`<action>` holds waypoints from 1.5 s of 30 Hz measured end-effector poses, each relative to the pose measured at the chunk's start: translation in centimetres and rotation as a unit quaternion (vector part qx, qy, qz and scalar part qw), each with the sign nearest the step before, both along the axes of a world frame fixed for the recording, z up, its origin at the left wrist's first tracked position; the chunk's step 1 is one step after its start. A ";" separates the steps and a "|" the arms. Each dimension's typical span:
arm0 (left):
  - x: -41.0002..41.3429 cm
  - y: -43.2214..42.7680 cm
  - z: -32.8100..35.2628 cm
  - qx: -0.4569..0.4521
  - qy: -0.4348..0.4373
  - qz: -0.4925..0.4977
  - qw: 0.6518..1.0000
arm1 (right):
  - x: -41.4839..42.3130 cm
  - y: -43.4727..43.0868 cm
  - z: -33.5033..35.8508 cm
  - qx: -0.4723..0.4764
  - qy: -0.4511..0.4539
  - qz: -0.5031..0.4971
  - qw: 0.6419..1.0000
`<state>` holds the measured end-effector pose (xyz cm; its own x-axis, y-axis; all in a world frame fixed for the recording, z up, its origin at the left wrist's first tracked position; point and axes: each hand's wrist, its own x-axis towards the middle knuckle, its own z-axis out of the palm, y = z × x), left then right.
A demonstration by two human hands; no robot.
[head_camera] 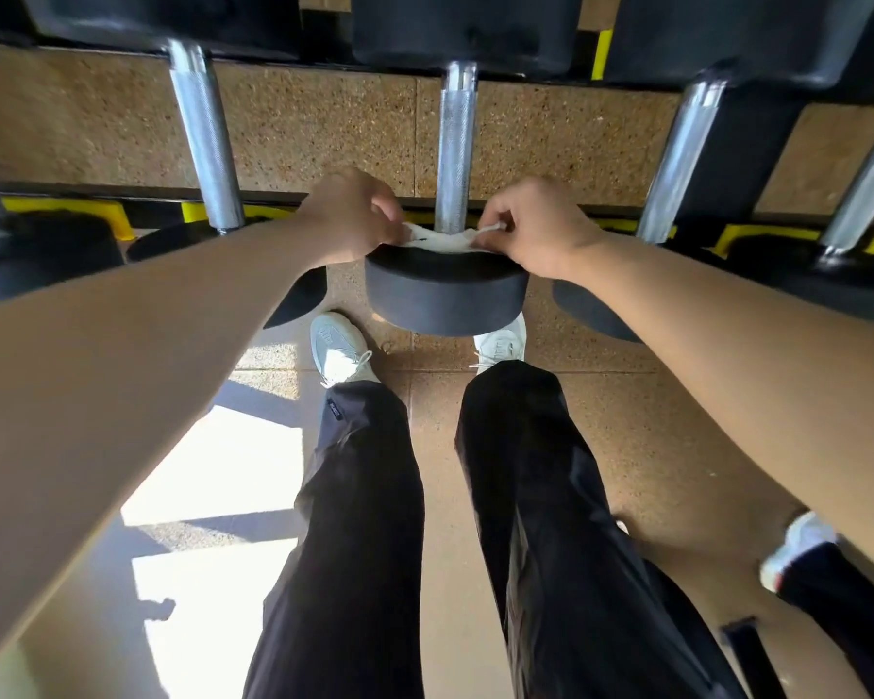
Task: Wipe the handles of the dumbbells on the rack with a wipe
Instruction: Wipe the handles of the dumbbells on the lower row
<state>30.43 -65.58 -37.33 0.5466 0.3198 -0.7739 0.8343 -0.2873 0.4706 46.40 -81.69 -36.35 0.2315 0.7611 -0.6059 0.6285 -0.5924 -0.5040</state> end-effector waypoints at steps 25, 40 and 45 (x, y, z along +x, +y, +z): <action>4.7 -1.6 0.8 0.136 -0.131 0.201 0.961 | 2.9 1.4 -1.1 0.052 -0.177 -0.212 0.960; 7.0 -1.9 -0.7 -0.006 -0.088 0.538 0.838 | 0.1 5.9 -1.4 0.040 -0.019 -0.376 0.926; 8.2 -1.7 0.2 -0.029 -0.067 0.505 0.860 | 1.6 4.1 -1.5 0.020 -0.049 -0.297 0.954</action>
